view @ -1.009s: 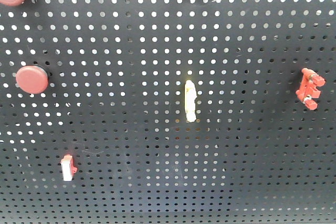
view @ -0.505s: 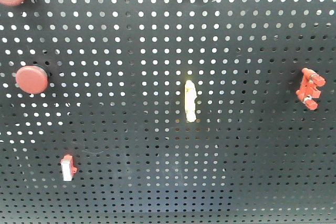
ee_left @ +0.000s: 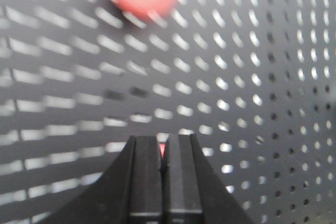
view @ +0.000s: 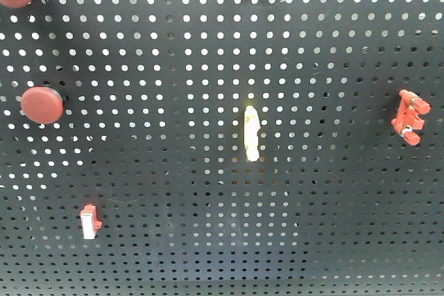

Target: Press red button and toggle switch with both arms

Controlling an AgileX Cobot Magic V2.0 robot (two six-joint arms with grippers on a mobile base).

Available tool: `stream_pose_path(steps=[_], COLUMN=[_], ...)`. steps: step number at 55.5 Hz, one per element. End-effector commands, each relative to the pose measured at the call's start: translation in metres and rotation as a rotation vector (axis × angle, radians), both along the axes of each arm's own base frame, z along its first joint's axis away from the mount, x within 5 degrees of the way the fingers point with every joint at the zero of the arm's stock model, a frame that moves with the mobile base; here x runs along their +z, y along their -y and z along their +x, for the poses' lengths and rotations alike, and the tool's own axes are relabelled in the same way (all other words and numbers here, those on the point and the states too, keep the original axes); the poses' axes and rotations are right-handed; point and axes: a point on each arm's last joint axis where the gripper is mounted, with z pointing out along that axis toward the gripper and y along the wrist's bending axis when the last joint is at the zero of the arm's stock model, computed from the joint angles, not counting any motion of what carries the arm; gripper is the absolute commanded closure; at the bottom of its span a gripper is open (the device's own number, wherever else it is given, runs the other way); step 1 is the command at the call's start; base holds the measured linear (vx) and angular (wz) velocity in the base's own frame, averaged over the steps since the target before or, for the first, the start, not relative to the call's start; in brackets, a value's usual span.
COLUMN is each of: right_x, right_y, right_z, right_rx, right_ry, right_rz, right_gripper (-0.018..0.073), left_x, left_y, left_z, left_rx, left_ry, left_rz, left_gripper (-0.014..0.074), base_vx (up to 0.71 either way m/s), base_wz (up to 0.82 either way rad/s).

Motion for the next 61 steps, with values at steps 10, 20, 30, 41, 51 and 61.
stream_pose_path(steps=[10, 20, 30, 41, 51, 61], right_x=[0.018, 0.020, 0.020, 0.020, 0.032, 0.058], right_y=[-0.002, -0.002, -0.002, -0.004, -0.025, -0.057], right_z=[-0.005, -0.006, -0.006, -0.006, -0.003, 0.011], right_rx=[0.019, 0.022, 0.022, 0.030, 0.160, 0.331], right_ry=[0.129, 0.146, 0.146, 0.154, 0.200, 0.176], right_rz=[-0.015, -0.016, -0.016, -0.043, -0.134, -0.150], right_gripper=[0.0559, 0.0559, 0.0559, 0.0559, 0.0559, 0.0559], left_x=[0.011, 0.009, 0.014, 0.017, -0.003, -0.010], left_y=[0.005, 0.007, 0.005, -0.016, -0.031, -0.036], left_z=[0.010, 0.016, 0.001, -0.048, -0.080, -0.092], left_rx=[0.008, 0.009, -0.011, -0.049, -0.048, -0.042], left_ry=[0.088, 0.090, 0.090, 0.067, 0.089, 0.112], left_rz=[-0.019, -0.021, -0.021, -0.089, -0.098, -0.094], left_gripper=[0.0594, 0.0594, 0.0594, 0.0596, 0.0596, 0.0596], base_vx=[0.00, 0.00, 0.00, 0.00, 0.00, 0.00], base_wz=[0.00, 0.00, 0.00, 0.00, 0.00, 0.00])
